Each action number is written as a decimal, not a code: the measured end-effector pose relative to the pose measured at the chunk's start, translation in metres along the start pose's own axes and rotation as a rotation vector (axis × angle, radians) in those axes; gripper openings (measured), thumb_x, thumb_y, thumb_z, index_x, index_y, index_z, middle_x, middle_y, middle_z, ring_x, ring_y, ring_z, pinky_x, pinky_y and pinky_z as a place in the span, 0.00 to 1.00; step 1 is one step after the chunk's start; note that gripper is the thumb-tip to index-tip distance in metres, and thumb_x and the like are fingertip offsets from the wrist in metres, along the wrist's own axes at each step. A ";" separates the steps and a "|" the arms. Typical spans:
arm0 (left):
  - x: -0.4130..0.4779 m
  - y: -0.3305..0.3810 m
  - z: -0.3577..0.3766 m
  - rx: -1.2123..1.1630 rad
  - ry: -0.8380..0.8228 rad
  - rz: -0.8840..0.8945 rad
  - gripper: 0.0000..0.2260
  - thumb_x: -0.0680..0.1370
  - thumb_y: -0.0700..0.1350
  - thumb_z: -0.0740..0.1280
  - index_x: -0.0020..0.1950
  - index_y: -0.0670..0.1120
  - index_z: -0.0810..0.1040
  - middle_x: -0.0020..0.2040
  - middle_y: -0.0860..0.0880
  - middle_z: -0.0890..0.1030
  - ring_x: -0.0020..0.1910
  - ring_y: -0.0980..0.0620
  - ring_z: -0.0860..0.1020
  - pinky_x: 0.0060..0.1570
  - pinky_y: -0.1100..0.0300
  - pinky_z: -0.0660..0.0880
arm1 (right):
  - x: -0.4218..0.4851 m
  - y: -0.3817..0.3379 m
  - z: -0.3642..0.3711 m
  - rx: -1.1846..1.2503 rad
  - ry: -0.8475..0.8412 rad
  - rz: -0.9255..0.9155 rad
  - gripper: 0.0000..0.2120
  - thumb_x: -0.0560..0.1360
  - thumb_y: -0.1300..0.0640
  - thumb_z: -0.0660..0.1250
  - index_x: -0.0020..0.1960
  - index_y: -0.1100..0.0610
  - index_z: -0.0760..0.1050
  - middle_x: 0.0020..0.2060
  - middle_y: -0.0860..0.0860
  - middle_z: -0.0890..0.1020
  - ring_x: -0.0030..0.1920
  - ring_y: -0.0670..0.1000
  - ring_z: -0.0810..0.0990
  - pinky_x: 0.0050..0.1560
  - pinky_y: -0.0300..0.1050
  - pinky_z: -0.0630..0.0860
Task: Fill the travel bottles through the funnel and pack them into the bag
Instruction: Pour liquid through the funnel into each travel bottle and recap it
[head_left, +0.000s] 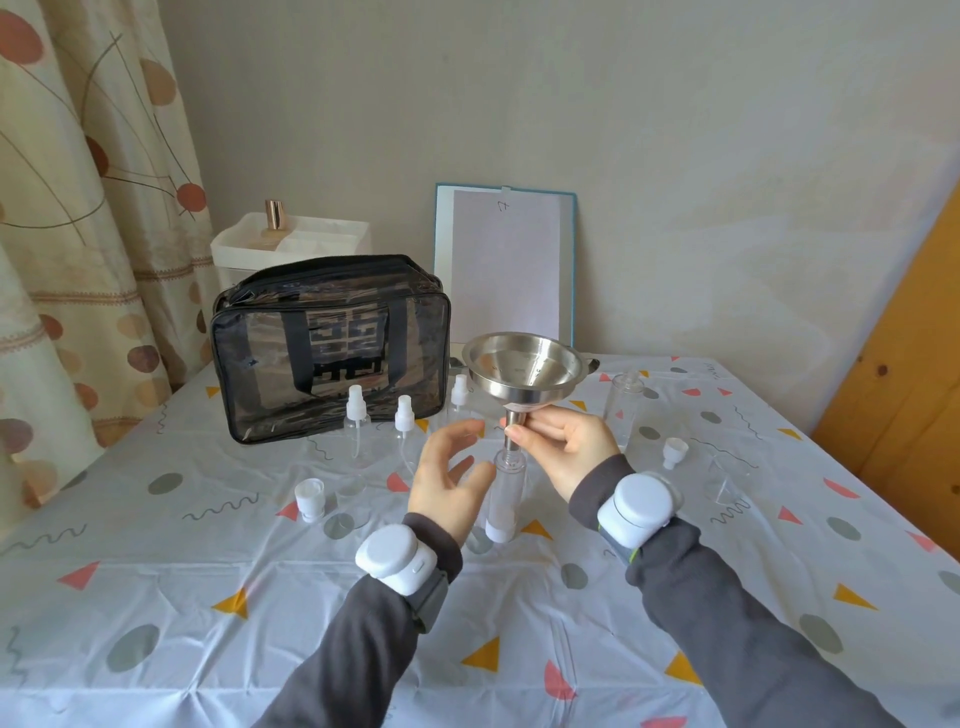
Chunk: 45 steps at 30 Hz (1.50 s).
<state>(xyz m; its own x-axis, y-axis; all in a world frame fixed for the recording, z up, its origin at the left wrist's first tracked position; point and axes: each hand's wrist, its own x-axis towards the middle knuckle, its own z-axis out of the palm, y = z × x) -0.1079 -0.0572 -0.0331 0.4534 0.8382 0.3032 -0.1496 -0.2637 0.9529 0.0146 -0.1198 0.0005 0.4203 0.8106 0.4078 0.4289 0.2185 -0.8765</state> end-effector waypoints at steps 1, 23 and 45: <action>0.001 0.000 -0.001 0.014 0.048 -0.023 0.08 0.73 0.37 0.68 0.48 0.48 0.77 0.56 0.48 0.77 0.58 0.55 0.75 0.59 0.59 0.73 | -0.001 0.000 0.000 0.006 0.000 0.001 0.10 0.72 0.61 0.69 0.45 0.45 0.80 0.41 0.39 0.83 0.47 0.37 0.81 0.51 0.27 0.73; 0.006 0.007 0.017 0.345 0.043 0.147 0.16 0.72 0.45 0.71 0.60 0.50 0.77 0.52 0.54 0.79 0.51 0.59 0.76 0.51 0.74 0.69 | 0.001 -0.003 -0.003 -0.016 -0.035 0.034 0.08 0.73 0.61 0.68 0.48 0.51 0.80 0.43 0.45 0.83 0.46 0.38 0.82 0.49 0.28 0.74; 0.010 0.007 0.017 0.303 0.049 0.009 0.06 0.71 0.50 0.72 0.47 0.53 0.81 0.41 0.58 0.81 0.43 0.63 0.79 0.47 0.72 0.73 | 0.004 -0.006 -0.008 -0.250 0.001 0.028 0.03 0.72 0.53 0.70 0.44 0.51 0.82 0.39 0.43 0.83 0.44 0.44 0.81 0.48 0.33 0.74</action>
<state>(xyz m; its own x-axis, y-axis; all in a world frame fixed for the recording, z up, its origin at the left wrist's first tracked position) -0.0901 -0.0590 -0.0229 0.4096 0.8549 0.3183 0.1187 -0.3959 0.9106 0.0201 -0.1226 0.0093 0.4358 0.8138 0.3845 0.6012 0.0548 -0.7972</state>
